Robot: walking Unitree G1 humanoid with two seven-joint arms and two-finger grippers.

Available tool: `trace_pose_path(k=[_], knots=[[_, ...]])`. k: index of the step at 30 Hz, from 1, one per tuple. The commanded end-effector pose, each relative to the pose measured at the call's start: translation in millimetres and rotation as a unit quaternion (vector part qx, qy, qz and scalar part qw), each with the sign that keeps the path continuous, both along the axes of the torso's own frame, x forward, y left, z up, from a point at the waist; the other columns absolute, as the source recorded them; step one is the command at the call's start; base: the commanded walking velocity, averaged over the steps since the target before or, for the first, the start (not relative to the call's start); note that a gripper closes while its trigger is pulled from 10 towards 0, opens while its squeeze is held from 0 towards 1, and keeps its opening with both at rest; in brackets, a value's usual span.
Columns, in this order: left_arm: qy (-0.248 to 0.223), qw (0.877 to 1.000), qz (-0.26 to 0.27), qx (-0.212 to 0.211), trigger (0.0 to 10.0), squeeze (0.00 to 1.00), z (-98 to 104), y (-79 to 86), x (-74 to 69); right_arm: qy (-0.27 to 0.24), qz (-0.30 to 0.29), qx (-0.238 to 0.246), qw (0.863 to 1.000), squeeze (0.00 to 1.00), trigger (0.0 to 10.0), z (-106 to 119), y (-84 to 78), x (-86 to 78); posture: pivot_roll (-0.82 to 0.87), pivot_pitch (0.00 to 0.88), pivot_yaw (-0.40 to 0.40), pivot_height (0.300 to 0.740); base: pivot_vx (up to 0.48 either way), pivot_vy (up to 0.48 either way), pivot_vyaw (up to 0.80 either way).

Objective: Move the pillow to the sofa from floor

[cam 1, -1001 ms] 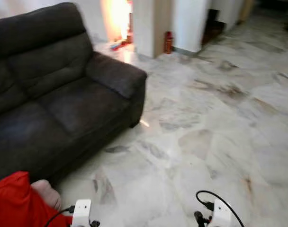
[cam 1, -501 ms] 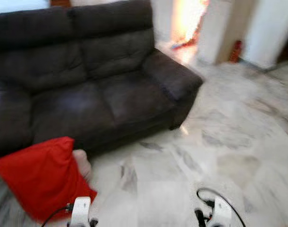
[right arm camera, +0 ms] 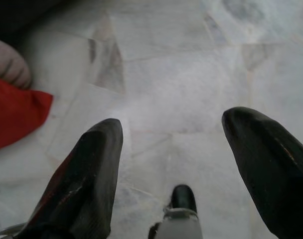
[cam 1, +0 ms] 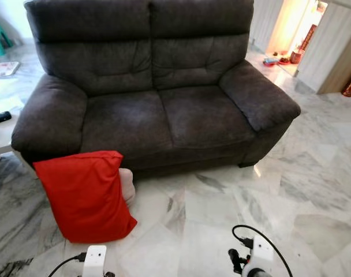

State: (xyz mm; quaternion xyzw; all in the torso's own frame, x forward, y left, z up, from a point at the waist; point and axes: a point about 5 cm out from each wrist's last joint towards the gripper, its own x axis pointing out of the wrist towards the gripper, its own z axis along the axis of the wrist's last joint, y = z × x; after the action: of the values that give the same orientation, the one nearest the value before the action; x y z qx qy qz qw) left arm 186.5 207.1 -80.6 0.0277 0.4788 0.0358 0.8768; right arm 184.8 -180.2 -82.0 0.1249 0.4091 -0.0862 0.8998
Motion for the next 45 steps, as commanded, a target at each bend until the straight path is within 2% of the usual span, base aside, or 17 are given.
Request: trace_pose_path(k=[1, 2, 3, 4, 21, 22, 23, 45], knots=[[-0.001, 1.000, -0.011, 0.007, 10.0, 0.14, 0.6, -1.0, 1.5, 0.006, -0.009, -0.004, 1.000, 0.00, 10.0, -1.0, -5.8, -3.0, -0.08, 0.000, -0.046, 0.740, 0.000, 0.000, 0.00], [-0.002, 1.000, -0.010, 0.007, 10.0, 0.75, 0.6, -1.0, 1.5, 0.006, -0.008, -0.003, 1.000, 0.00, 10.0, -1.0, -5.7, -3.1, -0.08, 0.000, -0.045, 0.740, 0.000, 0.000, 0.00], [-0.002, 1.000, -0.010, 0.006, 10.0, 0.75, 0.6, -1.1, 1.5, 0.006, -0.008, -0.003, 1.000, 0.00, 10.0, -1.0, -5.7, -3.2, -0.07, 0.000, -0.046, 0.740, 0.000, 0.000, 0.00], [-0.002, 1.000, -0.008, 0.006, 10.0, 1.00, 0.5, -1.2, 1.4, 0.007, -0.008, -0.003, 1.000, 0.00, 10.0, -1.2, -5.8, -3.5, -0.07, 0.000, -0.049, 0.740, 0.000, 0.000, 0.00], [-0.004, 1.000, 0.002, 0.002, 10.0, 1.00, 0.6, -1.5, 1.7, 0.008, -0.001, -0.002, 1.000, 0.00, 10.0, -1.7, -4.1, -4.3, -0.07, 0.000, -0.056, 0.740, 0.000, 0.000, 0.00], [-0.004, 1.000, 0.002, 0.007, 10.0, 0.40, 0.7, -1.0, 1.8, 0.008, -0.001, -0.002, 1.000, 0.00, 10.0, -1.7, -3.9, -4.3, -0.07, 0.000, -0.056, 0.740, 0.000, 0.000, 0.00], [-0.004, 1.000, 0.003, 0.009, 10.0, 0.00, 0.7, -0.8, 1.8, 0.008, 0.000, -0.002, 1.000, 0.00, 10.0, -1.7, -3.9, -4.3, -0.07, 0.000, -0.056, 0.740, 0.000, 0.000, 0.00], [-0.003, 1.000, 0.026, -0.003, 10.0, 0.00, -0.1, -0.8, 0.4, 0.001, 0.006, -0.012, 1.000, 0.00, 10.0, -0.7, -3.5, -3.1, -0.07, 0.000, -0.055, 0.740, 0.000, 0.000, 0.06]])
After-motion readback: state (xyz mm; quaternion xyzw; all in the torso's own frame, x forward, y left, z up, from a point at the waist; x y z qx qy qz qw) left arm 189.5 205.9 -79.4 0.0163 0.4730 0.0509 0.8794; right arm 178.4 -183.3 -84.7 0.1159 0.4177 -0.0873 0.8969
